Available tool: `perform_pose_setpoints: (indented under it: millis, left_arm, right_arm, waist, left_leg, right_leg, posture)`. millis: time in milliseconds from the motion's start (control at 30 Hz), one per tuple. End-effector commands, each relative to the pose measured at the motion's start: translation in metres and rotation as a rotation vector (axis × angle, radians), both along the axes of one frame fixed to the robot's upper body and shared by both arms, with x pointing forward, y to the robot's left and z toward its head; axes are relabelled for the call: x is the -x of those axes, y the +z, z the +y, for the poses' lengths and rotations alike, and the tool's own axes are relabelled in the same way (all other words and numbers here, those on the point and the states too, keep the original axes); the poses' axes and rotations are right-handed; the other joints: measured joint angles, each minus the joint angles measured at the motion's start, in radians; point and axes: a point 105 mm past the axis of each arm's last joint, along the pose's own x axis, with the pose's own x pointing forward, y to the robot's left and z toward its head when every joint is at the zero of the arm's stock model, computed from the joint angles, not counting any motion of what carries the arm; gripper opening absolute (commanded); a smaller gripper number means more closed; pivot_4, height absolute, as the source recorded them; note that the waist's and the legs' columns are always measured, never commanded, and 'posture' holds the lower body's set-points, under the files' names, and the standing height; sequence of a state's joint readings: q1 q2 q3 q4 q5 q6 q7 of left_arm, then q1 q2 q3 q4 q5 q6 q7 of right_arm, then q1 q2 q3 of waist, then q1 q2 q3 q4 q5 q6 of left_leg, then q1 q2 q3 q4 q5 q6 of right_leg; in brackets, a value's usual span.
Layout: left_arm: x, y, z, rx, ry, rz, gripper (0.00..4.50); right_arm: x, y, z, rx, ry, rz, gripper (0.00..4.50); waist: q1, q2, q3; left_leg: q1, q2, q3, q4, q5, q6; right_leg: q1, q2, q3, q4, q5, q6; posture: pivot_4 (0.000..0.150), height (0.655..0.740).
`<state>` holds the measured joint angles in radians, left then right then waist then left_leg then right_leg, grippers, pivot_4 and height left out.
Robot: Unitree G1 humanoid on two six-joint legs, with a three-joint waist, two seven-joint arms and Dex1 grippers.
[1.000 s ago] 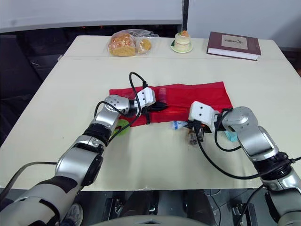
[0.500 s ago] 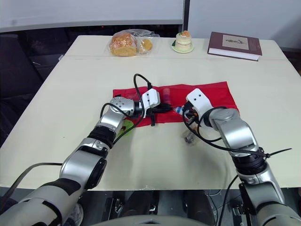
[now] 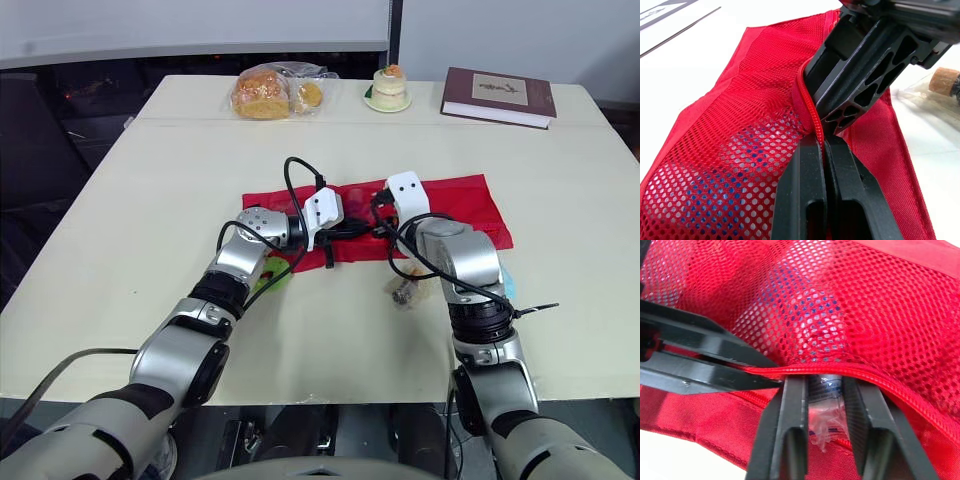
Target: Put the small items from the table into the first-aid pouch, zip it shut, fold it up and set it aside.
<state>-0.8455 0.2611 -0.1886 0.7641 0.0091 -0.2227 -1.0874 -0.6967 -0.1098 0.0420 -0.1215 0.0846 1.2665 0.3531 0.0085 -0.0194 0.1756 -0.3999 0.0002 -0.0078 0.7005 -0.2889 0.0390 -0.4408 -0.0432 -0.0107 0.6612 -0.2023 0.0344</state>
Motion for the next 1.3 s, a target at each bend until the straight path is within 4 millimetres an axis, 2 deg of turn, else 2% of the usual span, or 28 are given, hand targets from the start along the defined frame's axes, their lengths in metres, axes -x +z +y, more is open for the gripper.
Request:
perform_pose_setpoints:
  millis: [33,67,467,567,667,800,833,1233,1300]
  left_arm:
    - [0.002,0.006,-0.006,0.016,-0.023,-0.02,0.0]
    - [0.002,0.006,-0.005,0.015,-0.021,-0.02,0.0]
    - [-0.002,0.007,-0.001,0.014,-0.002,-0.018,0.0]
    - [0.0,0.007,0.0,0.014,-0.005,-0.015,0.0]
    - [0.002,0.004,0.0,0.014,-0.012,-0.004,0.0]
    - [0.001,0.005,-0.001,0.018,-0.013,0.001,0.0]
    - [0.001,0.005,-0.002,0.019,-0.013,0.001,0.0]
    - [0.001,0.006,-0.005,0.018,-0.023,0.001,0.0]
    - [0.002,0.005,-0.006,0.018,-0.026,0.002,0.0]
  right_arm:
    - [0.003,0.025,0.01,-0.051,0.052,-0.072,2.42]
    - [0.006,0.025,0.009,-0.046,0.066,-0.072,2.83]
    - [0.047,0.031,-0.015,0.018,0.267,-0.101,2.83]
    - [0.05,0.022,-0.029,0.063,0.259,-0.112,2.83]
    - [0.051,0.006,-0.036,0.137,0.273,-0.137,2.02]
    - [0.044,-0.005,-0.032,0.154,0.272,-0.17,0.28]
    - [0.041,-0.007,-0.031,0.156,0.27,-0.175,0.03]
    - [0.008,-0.015,-0.017,0.204,0.255,-0.319,0.03]
    - [0.004,-0.015,-0.01,0.213,0.281,-0.343,0.03]
  waist:
    - [-0.002,0.0,0.0]
    - [-0.003,0.0,0.0]
    - [-0.015,0.0,0.0]
    - [-0.016,0.0,0.0]
    - [-0.018,0.0,0.0]
    - [-0.022,0.0,0.0]
    - [-0.021,0.0,0.0]
    - [-0.02,0.0,0.0]
    - [-0.02,0.0,0.0]
  left_leg:
    - [0.0,0.0,0.0,0.0,0.0,0.0]
    - [0.0,0.0,0.0,0.0,0.0,0.0]
    - [0.0,0.0,-0.001,0.0,0.0,0.0]
    - [0.0,0.0,-0.001,-0.001,0.0,0.0]
    - [0.0,0.0,-0.001,0.0,0.0,0.0]
    - [0.0,0.0,0.0,-0.001,0.0,0.0]
    - [0.0,0.001,0.0,-0.001,0.0,0.0]
    - [0.0,0.001,0.0,-0.001,0.0,0.0]
    - [0.0,0.001,0.0,-0.001,0.0,0.0]
  right_leg:
    - [0.0,0.0,0.0,0.0,0.0,0.0]
    - [0.0,0.0,0.0,0.0,0.0,0.0]
    - [0.0,0.0,0.0,-0.001,0.0,0.0]
    - [0.0,0.0,0.0,-0.001,0.0,0.0]
    - [0.0,0.0,0.0,-0.001,0.0,0.0]
    - [0.0,0.0,0.0,-0.001,0.0,0.0]
    - [0.0,0.0,0.0,-0.001,0.0,0.0]
    - [0.0,0.0,0.0,-0.001,0.0,0.0]
    - [0.0,0.0,0.0,-0.001,0.0,0.0]
  posture:
    - [0.15,0.7289]
    - [0.15,0.7289]
    - [0.15,0.7289]
    - [0.15,0.7289]
    - [0.15,0.7289]
    - [0.15,0.7289]
    - [0.15,0.7289]
    - [0.15,0.7289]
    - [0.15,0.7289]
